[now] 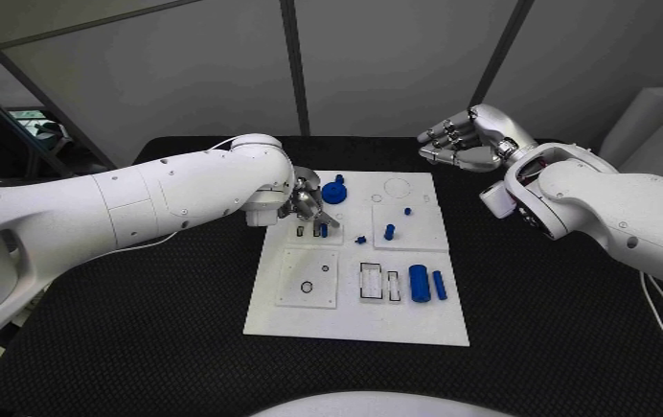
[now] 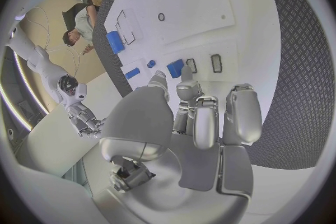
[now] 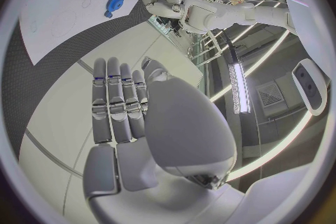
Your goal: Assemble the parts on the task board
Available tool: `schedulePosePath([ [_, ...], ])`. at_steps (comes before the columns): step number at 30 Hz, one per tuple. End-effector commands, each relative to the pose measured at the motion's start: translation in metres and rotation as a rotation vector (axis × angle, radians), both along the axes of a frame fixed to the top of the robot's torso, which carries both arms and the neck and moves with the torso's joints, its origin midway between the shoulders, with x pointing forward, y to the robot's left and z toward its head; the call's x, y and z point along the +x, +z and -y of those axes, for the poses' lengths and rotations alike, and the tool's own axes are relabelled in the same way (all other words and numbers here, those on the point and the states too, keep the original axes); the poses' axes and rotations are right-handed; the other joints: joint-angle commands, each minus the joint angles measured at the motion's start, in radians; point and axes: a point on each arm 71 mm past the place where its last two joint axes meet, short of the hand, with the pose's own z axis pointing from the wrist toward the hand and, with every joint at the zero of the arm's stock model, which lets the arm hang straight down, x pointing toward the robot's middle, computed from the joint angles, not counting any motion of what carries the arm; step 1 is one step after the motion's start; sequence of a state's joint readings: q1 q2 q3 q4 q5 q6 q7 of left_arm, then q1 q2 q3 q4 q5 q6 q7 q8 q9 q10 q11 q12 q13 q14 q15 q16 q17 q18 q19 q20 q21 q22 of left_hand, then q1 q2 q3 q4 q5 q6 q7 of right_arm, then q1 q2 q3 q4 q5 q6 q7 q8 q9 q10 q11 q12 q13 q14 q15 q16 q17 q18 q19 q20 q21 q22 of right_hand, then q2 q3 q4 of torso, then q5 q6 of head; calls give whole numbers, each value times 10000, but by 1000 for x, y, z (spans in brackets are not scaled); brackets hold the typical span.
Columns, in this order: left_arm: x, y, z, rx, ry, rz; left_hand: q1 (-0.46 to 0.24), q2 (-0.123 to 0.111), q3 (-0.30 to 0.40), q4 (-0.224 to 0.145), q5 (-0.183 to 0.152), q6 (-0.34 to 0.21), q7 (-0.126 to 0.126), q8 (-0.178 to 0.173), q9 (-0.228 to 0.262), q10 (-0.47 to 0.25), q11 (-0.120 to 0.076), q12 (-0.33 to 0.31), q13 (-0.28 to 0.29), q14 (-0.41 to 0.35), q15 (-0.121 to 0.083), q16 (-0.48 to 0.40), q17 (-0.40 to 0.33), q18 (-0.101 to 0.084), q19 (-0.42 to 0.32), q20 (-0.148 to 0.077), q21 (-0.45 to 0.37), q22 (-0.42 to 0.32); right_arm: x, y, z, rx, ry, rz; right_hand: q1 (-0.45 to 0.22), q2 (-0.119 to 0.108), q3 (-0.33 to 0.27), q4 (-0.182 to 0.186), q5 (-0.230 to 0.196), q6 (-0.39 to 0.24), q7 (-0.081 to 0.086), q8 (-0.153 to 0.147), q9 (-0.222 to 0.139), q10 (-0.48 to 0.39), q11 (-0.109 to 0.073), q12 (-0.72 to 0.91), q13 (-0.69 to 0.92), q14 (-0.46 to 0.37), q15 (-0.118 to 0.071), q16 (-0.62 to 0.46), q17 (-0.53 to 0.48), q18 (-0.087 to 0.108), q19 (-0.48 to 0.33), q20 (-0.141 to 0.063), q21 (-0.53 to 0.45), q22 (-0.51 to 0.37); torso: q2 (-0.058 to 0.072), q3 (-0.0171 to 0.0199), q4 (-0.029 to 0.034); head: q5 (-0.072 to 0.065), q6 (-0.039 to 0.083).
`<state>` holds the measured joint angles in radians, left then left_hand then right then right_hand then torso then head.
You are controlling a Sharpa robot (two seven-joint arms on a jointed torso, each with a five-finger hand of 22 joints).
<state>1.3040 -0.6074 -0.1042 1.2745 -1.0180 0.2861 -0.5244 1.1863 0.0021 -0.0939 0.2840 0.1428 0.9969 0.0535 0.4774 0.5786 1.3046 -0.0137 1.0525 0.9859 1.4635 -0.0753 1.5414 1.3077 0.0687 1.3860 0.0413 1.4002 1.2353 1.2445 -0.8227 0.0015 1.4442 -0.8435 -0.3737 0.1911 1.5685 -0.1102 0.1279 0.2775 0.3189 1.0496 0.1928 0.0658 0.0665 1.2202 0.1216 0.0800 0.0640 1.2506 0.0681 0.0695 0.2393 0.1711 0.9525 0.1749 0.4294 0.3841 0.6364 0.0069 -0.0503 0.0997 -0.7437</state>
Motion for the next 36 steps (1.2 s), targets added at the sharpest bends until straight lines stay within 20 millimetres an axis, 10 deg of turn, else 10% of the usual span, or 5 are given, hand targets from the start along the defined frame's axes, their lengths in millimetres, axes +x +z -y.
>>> schedulePosePath([
  [1,-1,0,1,218,-158,-161,56,59,-21,-51,71,3,-7,45,21,-71,-19,33,8,941,47,-13,2190,10,-59,22,4,18,0,1,-1,27,52,-11,-68,-54,73,0,76,-72,-13,-20,-10,-72,19,-68,-8,13,76,-48,-21,91,13,56,-60,-23,4,-1,7,-1,-6],
  [19,-2,-1,0,-85,35,-290,1070,550,598,-427,107,-77,-74,5,241,-110,-84,-14,-21,944,-6,-7,2199,14,-86,-16,-3,68,2,1,0,12,7,-21,-67,-52,129,-20,135,-95,-5,-21,-10,-104,28,-86,-7,-9,86,-64,-59,94,19,66,-118,-63,15,2,-4,-15,-21],
  [28,-4,-2,0,-529,229,-645,2269,694,2242,-1080,192,-360,-91,-226,292,-366,-125,-383,-287,919,-69,-56,2132,37,-173,-92,-75,4,3,0,1,-18,-73,-52,-97,-121,238,-57,395,-164,25,-23,-11,-160,56,-106,-5,-47,107,-68,-143,94,48,83,-226,-139,7,6,13,-11,-57],
  [36,-7,-1,-6,-953,539,-721,1327,-844,6309,-1406,372,-499,44,-98,749,-458,25,-882,-786,902,57,-86,2093,61,-258,11,-151,-1,4,-1,5,-60,-183,-77,-142,-166,280,-59,533,-188,36,-19,-9,-173,66,-104,-2,-53,115,-65,-181,94,69,90,-272,-172,-3,12,13,13,-78],
])
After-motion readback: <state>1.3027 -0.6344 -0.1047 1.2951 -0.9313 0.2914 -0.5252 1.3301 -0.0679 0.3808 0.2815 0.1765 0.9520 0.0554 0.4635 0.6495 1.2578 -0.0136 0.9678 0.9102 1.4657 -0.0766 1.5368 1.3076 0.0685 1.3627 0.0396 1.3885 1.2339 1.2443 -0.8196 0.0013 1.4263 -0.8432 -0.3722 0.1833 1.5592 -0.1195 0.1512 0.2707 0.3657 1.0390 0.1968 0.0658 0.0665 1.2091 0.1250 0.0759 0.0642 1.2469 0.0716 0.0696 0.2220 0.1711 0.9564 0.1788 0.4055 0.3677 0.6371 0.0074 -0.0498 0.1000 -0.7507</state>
